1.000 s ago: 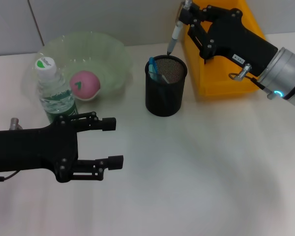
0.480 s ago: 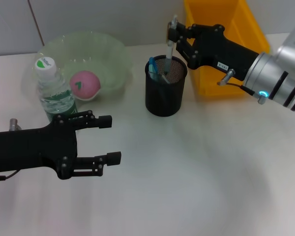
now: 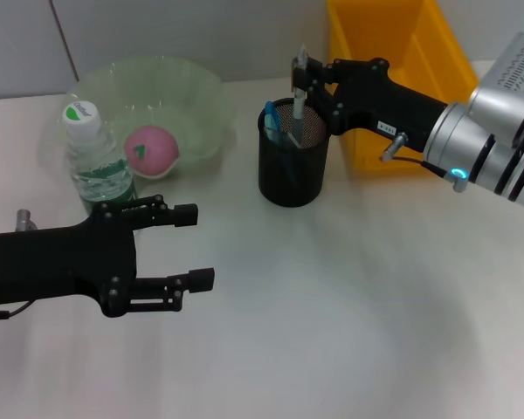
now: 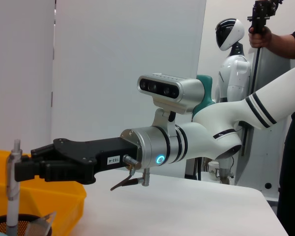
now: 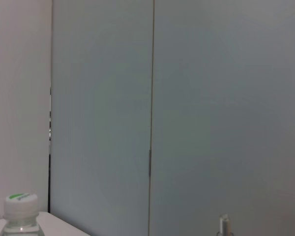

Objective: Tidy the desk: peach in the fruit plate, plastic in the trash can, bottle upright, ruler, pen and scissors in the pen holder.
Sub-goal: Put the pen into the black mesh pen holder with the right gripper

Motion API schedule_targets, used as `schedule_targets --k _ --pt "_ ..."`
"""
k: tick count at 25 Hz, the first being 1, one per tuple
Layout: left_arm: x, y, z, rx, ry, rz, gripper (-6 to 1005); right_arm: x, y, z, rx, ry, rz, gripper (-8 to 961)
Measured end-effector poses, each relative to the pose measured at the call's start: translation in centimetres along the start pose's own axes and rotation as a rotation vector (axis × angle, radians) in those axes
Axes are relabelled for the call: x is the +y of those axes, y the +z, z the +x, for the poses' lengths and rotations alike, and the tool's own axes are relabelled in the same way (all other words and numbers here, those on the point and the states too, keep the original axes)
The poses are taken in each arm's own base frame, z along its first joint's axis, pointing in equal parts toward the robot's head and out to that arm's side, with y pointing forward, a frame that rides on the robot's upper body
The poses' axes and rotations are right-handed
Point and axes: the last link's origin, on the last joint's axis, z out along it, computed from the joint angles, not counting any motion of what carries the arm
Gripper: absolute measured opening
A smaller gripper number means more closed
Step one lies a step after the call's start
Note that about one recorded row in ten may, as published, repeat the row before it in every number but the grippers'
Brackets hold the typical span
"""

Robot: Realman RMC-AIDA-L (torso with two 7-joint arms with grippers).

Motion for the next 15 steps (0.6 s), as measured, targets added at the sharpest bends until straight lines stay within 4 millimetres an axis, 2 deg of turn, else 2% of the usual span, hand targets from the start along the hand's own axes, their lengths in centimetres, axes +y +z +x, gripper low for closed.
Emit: schedule_targets --k 12,15 --pt "0.01 -0.17 0.0 0.005 -0.001 0.005 805 -0.13 -0.09 0.49 0.028 0.032 0.013 183" --pt "0.01 -0.18 0.0 0.005 -0.001 0.005 805 -0.14 -0.1 0.48 0.028 0.032 0.013 296"
